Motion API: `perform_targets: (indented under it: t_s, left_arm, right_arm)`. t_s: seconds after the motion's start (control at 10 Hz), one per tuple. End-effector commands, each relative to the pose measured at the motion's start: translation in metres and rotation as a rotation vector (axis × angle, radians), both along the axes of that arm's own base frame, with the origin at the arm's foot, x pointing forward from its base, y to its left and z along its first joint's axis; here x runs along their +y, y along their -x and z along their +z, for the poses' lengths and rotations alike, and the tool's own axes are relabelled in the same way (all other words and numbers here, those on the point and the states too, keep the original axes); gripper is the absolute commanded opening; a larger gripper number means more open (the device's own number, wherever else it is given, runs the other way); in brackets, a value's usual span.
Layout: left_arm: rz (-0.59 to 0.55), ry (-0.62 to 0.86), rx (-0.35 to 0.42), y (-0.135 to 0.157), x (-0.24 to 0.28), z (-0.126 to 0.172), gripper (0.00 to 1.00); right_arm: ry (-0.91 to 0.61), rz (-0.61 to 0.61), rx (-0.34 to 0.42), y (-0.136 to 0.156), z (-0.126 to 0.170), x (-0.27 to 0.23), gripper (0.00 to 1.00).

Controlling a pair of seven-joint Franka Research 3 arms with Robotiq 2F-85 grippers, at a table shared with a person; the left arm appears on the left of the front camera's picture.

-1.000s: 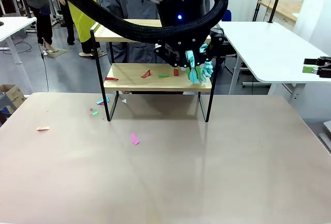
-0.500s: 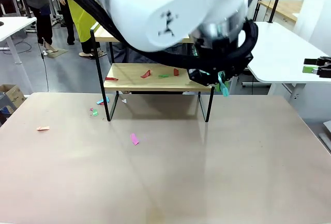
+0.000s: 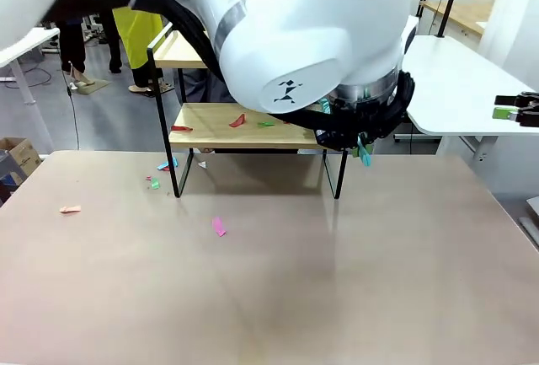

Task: Clean the shelf.
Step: Clean the specific section of the Shelf indicated by the human with the Duster.

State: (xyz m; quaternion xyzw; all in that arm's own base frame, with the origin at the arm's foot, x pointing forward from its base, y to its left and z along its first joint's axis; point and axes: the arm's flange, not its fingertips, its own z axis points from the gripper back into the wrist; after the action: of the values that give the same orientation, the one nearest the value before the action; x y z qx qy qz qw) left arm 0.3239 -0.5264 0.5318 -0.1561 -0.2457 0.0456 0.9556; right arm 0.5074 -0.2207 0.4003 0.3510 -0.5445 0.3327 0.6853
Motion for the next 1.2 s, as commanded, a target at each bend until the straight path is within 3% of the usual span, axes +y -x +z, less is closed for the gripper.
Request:
perform_targets:
  t_s: [0.0,0.2,0.4,0.5,0.7,1.1]
  left_arm:
    - [0.018,-0.028,0.015,-0.013,-0.013,-0.012,0.13]
    - [0.022,-0.04,0.063,-0.031,-0.005,-0.032,0.13]
    - [0.045,-0.04,0.114,-0.04,0.007,-0.031,0.13]
    - [0.031,-0.04,0.068,-0.033,-0.001,-0.043,0.13]
    - [0.043,-0.037,0.081,-0.041,0.004,-0.043,0.13]
    - [0.049,-0.153,0.184,-0.063,0.083,-0.034,0.13]
  right_arm:
    - [0.004,-0.003,-0.005,0.0,0.003,0.002,1.0]
    - [0.004,-0.003,-0.005,0.0,0.003,0.002,1.0]
    - [0.004,-0.003,-0.005,0.0,0.003,0.002,1.0]
    - [0.004,-0.003,-0.005,0.0,0.003,0.002,1.0]
    - [0.004,-0.003,-0.005,0.0,0.003,0.002,1.0]
    - [0.004,-0.003,-0.005,0.0,0.003,0.002,1.0]
